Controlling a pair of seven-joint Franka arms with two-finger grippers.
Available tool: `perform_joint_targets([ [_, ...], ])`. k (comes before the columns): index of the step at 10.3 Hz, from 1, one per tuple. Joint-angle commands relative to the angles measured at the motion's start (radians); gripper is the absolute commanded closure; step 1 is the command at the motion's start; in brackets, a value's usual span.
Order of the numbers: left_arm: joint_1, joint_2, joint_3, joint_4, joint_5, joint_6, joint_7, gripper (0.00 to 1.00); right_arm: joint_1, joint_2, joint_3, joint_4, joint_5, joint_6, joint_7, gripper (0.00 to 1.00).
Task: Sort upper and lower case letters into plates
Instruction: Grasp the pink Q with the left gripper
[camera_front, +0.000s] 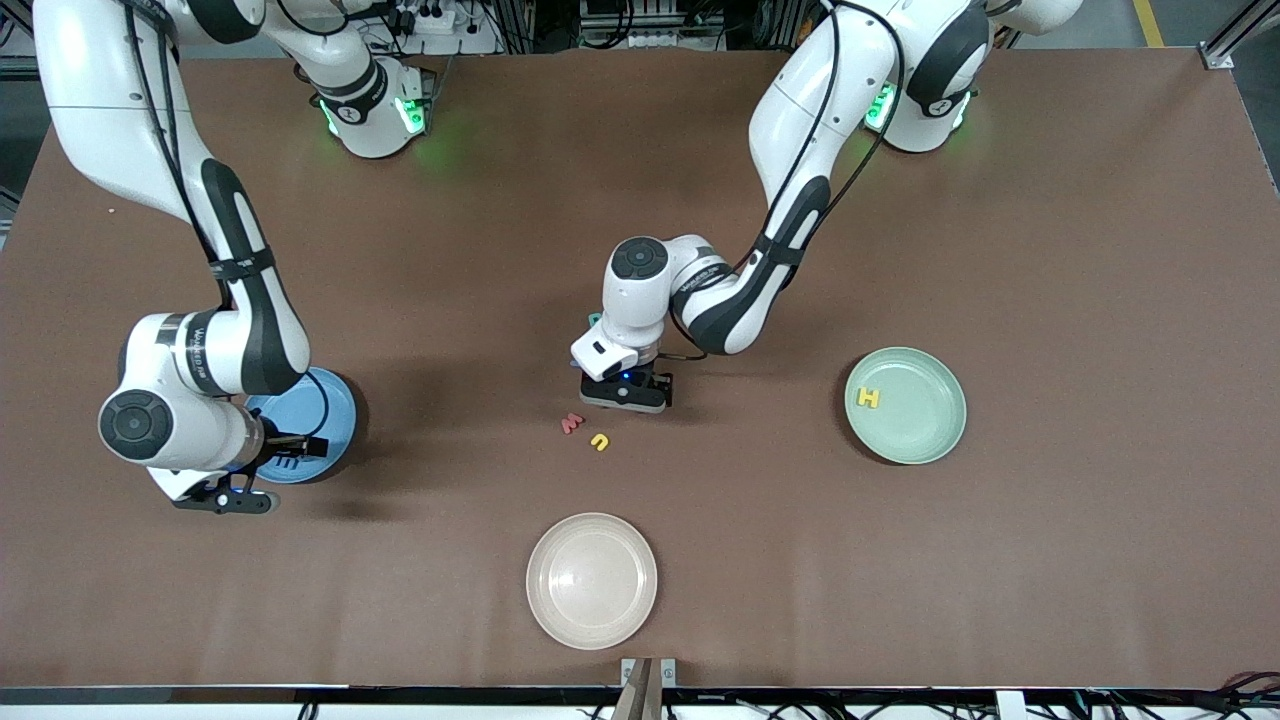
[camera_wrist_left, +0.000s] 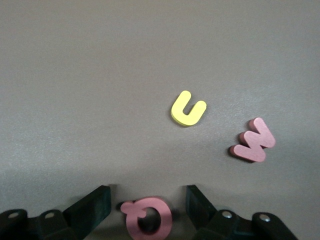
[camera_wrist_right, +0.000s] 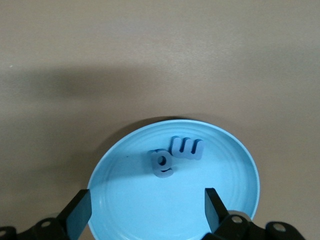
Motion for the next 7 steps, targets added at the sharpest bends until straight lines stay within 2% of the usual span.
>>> perform_joint_targets([
  [1, -0.018, 0.020, 0.014, 0.030, -0.005, 0.002, -0.045, 0.33, 0.000, -0.021, 0.004, -0.019, -0.012, -0.004, 0.013, 0.00],
  [3, -0.017, 0.018, 0.014, 0.029, -0.003, -0.010, -0.040, 0.39, 0.000, -0.021, 0.004, -0.018, -0.011, -0.004, 0.013, 0.00],
  [7, -0.018, -0.005, 0.006, 0.029, -0.048, -0.142, -0.043, 0.41, 0.003, -0.021, 0.004, -0.018, -0.011, -0.004, 0.013, 0.00],
])
